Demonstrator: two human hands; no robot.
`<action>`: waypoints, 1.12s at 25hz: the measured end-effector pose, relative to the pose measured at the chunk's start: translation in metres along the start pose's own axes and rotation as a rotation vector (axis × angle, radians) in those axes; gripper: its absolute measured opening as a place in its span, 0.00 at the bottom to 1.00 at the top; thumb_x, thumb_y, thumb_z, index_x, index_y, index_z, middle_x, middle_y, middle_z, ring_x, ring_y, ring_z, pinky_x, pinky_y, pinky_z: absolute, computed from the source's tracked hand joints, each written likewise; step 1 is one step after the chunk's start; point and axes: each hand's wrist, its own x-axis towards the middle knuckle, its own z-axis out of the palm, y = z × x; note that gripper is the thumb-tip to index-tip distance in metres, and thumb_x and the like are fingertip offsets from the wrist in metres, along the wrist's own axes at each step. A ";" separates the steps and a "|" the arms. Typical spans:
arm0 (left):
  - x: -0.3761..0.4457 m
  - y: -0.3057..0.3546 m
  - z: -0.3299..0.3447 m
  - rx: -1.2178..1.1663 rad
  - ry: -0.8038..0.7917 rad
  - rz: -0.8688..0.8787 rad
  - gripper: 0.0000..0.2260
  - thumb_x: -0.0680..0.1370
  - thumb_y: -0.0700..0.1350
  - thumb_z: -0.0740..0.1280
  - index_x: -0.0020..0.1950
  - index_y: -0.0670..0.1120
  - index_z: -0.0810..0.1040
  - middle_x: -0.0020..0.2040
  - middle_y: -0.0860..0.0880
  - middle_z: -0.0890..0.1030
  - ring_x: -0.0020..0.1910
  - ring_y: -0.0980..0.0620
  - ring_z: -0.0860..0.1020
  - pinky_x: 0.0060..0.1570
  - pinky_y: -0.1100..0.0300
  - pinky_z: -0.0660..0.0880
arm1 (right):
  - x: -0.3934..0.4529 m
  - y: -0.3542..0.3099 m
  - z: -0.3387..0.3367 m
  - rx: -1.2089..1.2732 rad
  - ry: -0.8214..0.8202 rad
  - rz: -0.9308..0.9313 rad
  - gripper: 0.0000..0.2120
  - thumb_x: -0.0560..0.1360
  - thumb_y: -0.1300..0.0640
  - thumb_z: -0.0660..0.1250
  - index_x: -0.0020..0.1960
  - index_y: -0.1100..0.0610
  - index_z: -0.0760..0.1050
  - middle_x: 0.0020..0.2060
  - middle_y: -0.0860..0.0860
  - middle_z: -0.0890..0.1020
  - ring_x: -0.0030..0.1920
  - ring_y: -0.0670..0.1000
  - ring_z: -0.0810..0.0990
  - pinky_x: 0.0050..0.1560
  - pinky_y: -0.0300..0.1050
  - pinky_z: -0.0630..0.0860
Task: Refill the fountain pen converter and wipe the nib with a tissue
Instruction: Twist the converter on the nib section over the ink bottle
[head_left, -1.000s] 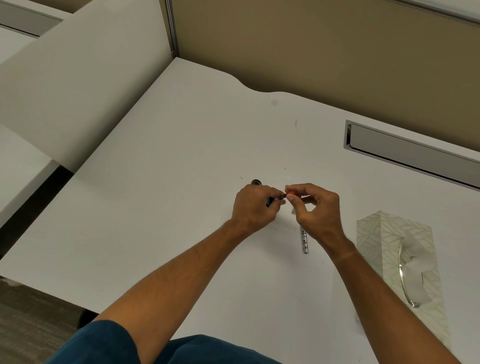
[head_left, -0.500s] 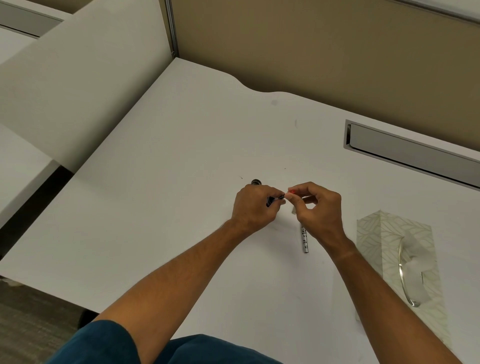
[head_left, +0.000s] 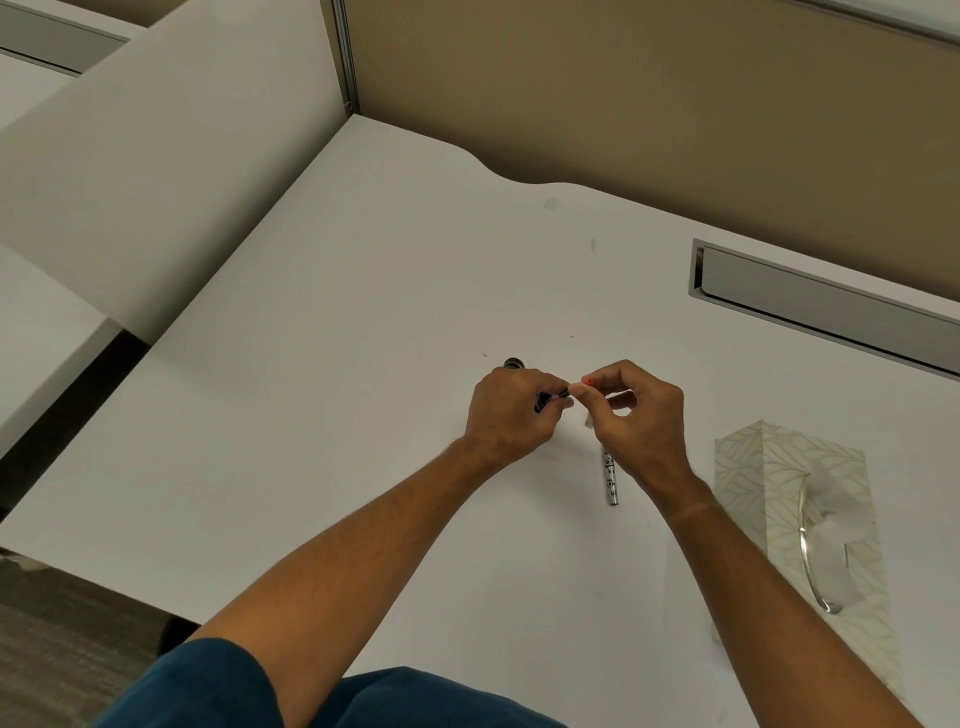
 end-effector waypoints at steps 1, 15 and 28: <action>0.000 0.000 0.000 0.001 -0.001 0.001 0.07 0.74 0.44 0.72 0.51 0.46 0.86 0.46 0.48 0.87 0.43 0.48 0.84 0.44 0.51 0.81 | 0.000 0.000 0.000 0.015 -0.008 0.003 0.06 0.72 0.61 0.75 0.48 0.60 0.82 0.40 0.50 0.84 0.40 0.49 0.84 0.38 0.40 0.81; 0.000 0.002 -0.002 0.005 0.000 0.007 0.06 0.74 0.43 0.72 0.50 0.46 0.86 0.46 0.48 0.87 0.43 0.48 0.84 0.43 0.52 0.80 | 0.002 -0.002 0.001 -0.004 -0.017 -0.073 0.07 0.73 0.65 0.73 0.50 0.60 0.84 0.43 0.52 0.86 0.41 0.48 0.84 0.41 0.36 0.80; 0.001 0.001 -0.002 0.009 0.002 -0.005 0.06 0.74 0.44 0.72 0.50 0.46 0.86 0.44 0.48 0.87 0.41 0.48 0.83 0.42 0.50 0.80 | 0.001 -0.004 0.003 -0.059 0.051 -0.098 0.03 0.72 0.65 0.75 0.46 0.61 0.84 0.39 0.51 0.86 0.39 0.44 0.82 0.43 0.28 0.76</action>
